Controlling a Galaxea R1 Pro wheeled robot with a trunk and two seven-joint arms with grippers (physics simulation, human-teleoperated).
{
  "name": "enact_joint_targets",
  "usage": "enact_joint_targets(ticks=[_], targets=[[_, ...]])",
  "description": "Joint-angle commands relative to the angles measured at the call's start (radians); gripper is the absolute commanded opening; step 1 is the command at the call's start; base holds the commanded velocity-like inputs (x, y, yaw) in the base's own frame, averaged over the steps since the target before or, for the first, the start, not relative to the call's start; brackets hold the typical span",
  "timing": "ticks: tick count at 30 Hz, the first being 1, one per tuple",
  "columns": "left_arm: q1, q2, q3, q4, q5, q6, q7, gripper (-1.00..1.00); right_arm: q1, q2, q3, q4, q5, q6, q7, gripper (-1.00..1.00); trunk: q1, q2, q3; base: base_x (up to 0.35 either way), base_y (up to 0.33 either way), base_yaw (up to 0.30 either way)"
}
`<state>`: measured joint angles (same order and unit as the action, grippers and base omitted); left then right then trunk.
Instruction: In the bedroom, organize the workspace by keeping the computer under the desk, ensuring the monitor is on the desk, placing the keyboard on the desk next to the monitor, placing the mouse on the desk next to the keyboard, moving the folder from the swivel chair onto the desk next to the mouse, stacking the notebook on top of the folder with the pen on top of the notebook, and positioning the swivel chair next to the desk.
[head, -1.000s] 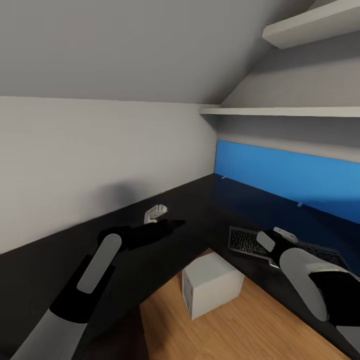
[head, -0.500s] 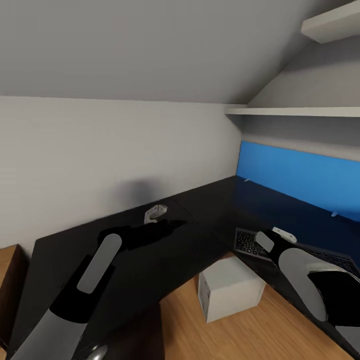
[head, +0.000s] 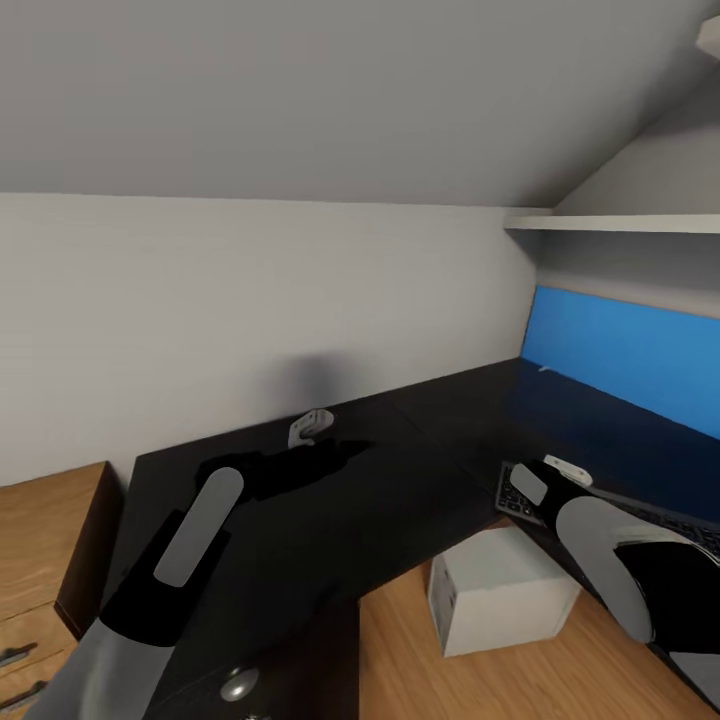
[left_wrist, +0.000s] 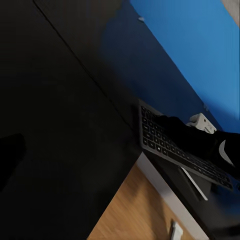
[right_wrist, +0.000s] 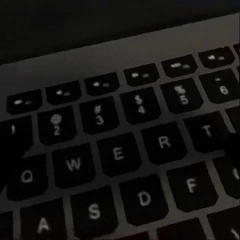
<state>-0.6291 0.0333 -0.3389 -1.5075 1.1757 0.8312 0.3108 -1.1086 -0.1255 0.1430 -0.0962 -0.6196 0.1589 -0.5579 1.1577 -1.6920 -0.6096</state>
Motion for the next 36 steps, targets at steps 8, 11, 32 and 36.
enact_joint_targets(ticks=[8,11,32,36], targets=[[-0.001,0.0,-0.002,0.0,0.011,0.0,0.01,1.0,0.001,0.0,-0.045,0.009,-0.034,0.008,-0.004,1.0,0.0,0.0,-0.001,0.0,0.0,0.277],[-0.001,0.0,-0.002,0.0,0.011,0.0,0.01,1.0,0.001,0.0,-0.045,0.008,-0.034,0.008,-0.004,1.0,0.0,0.0,-0.001,0.0,0.0,0.236],[-0.001,0.0,-0.002,0.0,0.009,-0.001,0.013,1.0,0.001,0.0,-0.045,0.007,-0.032,0.007,-0.004,1.0,-0.046,0.084,0.036,0.0,0.0,0.021],[-0.001,0.0,-0.003,0.0,0.008,-0.001,0.014,1.0,0.001,0.0,-0.045,0.007,-0.032,0.007,-0.004,1.0,-0.061,0.112,0.049,0.0,0.0,0.0]])
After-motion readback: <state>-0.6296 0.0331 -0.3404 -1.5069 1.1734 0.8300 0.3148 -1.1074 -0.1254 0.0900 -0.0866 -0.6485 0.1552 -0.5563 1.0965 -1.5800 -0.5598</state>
